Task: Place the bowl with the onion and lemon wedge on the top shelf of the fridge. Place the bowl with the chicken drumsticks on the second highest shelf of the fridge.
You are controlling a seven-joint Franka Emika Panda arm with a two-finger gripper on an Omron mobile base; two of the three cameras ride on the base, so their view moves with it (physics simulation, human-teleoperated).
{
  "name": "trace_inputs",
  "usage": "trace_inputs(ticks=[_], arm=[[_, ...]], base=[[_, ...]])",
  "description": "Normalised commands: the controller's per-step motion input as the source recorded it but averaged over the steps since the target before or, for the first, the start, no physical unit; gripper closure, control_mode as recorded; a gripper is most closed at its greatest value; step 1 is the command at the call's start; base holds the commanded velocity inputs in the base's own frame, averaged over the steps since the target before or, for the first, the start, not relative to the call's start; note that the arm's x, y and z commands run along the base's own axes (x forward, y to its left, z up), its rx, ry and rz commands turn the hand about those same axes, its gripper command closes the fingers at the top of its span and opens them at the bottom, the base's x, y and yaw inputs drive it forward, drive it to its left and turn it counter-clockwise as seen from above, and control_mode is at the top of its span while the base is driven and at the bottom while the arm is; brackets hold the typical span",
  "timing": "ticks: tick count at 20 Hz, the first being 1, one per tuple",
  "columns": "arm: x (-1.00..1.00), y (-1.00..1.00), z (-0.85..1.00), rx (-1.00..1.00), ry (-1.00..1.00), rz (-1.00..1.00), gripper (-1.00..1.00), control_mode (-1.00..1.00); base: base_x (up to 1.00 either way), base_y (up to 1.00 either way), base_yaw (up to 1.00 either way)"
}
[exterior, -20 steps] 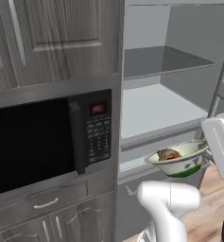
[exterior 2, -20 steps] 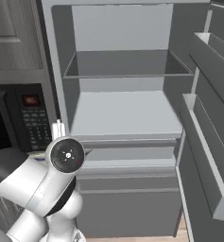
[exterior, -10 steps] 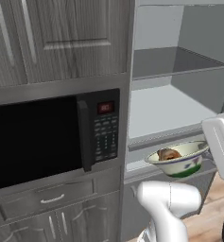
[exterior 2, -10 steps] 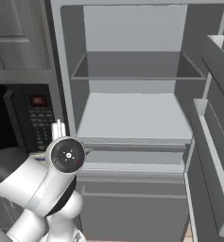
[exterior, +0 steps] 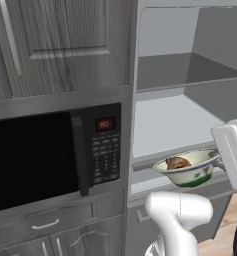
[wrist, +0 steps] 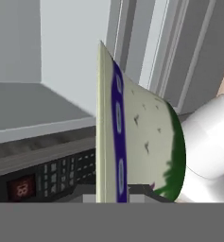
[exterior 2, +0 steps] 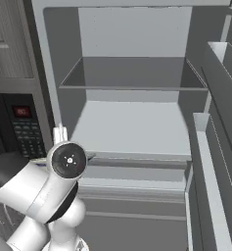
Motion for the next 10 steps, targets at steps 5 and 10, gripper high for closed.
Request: trace_inputs(ticks=[5,10], arm=[[0.45,-0.48,0.15,0.17,-0.23,-0.02,1.00,-1.00],[0.92,-0.03,0.11,0.16,-0.26,-0.13,1.00,-1.00]], base=[[0.00,0.00,0.00],[0.00,0.00,0.00]])
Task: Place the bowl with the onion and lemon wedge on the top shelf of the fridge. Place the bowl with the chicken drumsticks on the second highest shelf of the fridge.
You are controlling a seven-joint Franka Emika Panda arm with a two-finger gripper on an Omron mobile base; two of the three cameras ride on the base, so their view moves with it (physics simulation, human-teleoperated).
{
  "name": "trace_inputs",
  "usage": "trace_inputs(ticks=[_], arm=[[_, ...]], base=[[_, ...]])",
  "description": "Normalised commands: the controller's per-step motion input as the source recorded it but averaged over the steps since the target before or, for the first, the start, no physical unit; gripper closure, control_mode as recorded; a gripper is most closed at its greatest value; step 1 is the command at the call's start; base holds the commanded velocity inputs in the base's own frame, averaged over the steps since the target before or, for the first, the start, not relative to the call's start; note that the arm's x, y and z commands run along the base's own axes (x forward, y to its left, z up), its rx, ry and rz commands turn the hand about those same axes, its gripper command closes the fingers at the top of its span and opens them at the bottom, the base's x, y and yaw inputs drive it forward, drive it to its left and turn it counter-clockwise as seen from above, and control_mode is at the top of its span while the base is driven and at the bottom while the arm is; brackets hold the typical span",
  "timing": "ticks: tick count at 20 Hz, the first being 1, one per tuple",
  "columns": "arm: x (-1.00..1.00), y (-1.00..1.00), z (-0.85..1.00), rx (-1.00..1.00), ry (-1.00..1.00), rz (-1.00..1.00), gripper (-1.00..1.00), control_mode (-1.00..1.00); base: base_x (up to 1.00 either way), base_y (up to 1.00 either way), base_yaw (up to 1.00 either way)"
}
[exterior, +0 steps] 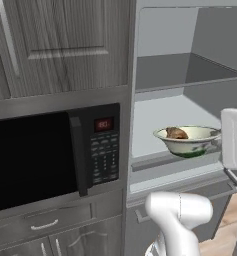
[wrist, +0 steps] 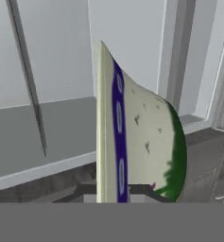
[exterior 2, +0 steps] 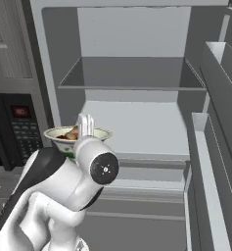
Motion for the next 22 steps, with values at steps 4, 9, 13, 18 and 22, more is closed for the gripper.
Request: trace_inputs(ticks=[4,9,13,18,22], arm=[[1.00,-0.25,-0.02,0.10,-0.12,-0.16,1.00,-1.00],[1.00,-0.39,-0.30,-0.01,-0.01,-0.16,1.00,-1.00],[0.91,-0.21,-0.36,-0.10,0.02,-0.06,1.00,-1.00],[0.84,-0.01,-0.42,-0.06,0.00,0.00,1.00,-1.00],[0.89,0.00,-0.32,-0.06,0.00,0.00,1.00,-1.00]], base=[[0.00,0.00,0.00],[0.00,0.00,0.00],[0.00,0.00,0.00],[0.00,0.00,0.00],[0.00,0.00,0.00]])
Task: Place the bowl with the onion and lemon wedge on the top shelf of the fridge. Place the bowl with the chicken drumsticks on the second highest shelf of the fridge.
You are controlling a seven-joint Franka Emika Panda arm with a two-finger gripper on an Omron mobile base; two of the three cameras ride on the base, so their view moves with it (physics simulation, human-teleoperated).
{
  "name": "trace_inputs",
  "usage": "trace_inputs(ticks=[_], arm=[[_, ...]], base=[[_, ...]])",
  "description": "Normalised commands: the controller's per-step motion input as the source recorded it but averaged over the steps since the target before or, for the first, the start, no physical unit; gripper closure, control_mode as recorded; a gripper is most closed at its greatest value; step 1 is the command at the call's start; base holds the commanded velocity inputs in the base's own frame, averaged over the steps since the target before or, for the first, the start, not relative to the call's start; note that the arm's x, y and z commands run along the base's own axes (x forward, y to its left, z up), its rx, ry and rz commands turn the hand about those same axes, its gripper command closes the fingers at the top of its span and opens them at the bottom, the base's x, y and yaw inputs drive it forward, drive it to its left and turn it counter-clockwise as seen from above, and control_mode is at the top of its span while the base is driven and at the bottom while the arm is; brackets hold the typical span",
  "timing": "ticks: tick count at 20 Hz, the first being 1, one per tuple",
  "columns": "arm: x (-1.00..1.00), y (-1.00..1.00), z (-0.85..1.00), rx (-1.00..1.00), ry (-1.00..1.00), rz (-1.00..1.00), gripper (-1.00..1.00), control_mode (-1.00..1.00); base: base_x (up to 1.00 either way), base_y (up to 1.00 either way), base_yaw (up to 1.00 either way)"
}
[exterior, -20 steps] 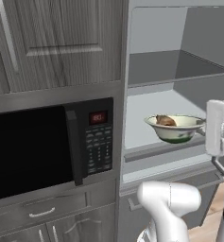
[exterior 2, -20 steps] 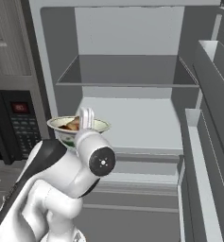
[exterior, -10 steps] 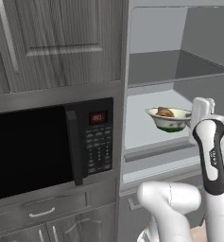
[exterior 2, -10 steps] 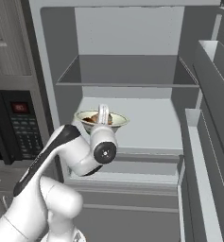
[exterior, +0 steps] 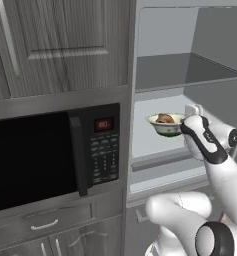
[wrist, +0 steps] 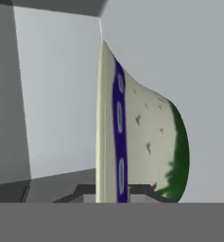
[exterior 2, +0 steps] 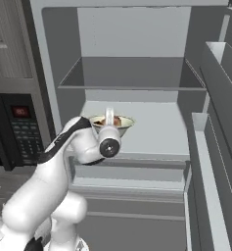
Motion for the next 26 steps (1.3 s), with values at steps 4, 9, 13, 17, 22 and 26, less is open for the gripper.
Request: trace_inputs(ticks=[4,9,13,17,22,26], arm=[[0.91,0.00,-0.20,-0.03,0.00,0.00,1.00,-1.00],[0.13,0.00,0.02,0.00,0.01,0.00,-1.00,-1.00],[-0.38,-0.21,0.57,0.00,0.01,0.00,-1.00,-1.00],[-0.61,-0.42,1.00,0.00,0.00,0.00,-1.00,-1.00],[-0.69,-0.57,1.00,0.00,0.00,0.00,-1.00,-1.00],[-0.65,-0.60,1.00,-0.02,0.00,0.01,-1.00,-1.00]], base=[[0.00,0.00,0.00],[0.00,0.00,0.00],[0.00,0.00,0.00],[0.00,0.00,0.00],[0.00,0.00,0.00],[0.00,0.00,0.00]])
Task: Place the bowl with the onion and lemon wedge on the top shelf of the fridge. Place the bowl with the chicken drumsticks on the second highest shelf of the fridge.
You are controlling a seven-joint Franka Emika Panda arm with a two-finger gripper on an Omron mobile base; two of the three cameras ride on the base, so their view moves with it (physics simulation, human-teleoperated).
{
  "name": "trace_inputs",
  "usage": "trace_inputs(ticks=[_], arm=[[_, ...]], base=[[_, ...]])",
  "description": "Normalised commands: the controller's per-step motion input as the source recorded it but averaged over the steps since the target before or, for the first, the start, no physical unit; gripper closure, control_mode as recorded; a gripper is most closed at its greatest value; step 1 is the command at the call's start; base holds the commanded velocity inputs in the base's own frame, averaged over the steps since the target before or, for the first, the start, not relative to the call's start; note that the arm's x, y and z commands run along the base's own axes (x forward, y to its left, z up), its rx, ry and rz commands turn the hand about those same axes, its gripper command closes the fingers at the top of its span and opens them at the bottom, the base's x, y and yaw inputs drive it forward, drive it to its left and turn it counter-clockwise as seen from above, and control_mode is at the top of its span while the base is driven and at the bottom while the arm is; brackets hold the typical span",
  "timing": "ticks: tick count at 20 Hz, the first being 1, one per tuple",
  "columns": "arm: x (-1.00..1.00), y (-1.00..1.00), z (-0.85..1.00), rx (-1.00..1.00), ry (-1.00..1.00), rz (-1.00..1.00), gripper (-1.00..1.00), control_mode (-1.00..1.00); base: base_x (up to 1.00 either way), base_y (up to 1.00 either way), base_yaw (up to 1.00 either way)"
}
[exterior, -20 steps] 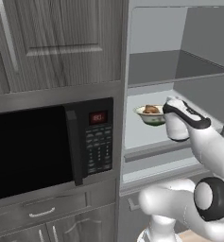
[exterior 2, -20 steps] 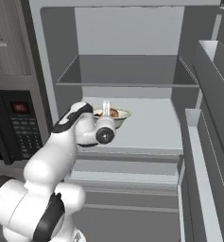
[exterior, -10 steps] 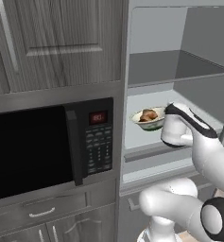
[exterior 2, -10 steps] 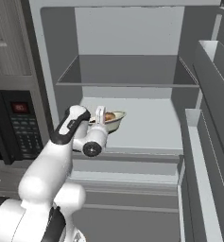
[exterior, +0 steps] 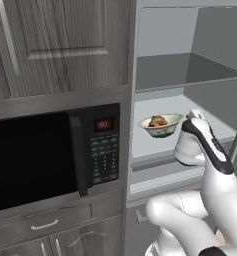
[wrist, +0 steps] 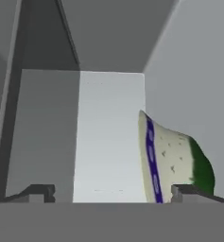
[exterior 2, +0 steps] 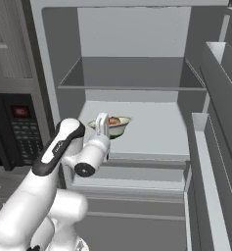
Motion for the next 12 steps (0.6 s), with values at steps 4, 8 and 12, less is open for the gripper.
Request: trace_inputs(ticks=[4,8,12], arm=[[-0.75,-0.59,1.00,-0.08,0.00,0.07,-1.00,-1.00],[-0.93,-0.55,1.00,-0.10,0.00,0.18,-1.00,-1.00],[-1.00,-0.43,1.00,-0.17,0.00,0.26,-1.00,-1.00]], base=[[0.00,0.00,0.00],[0.00,0.00,0.00],[0.00,0.00,0.00]])
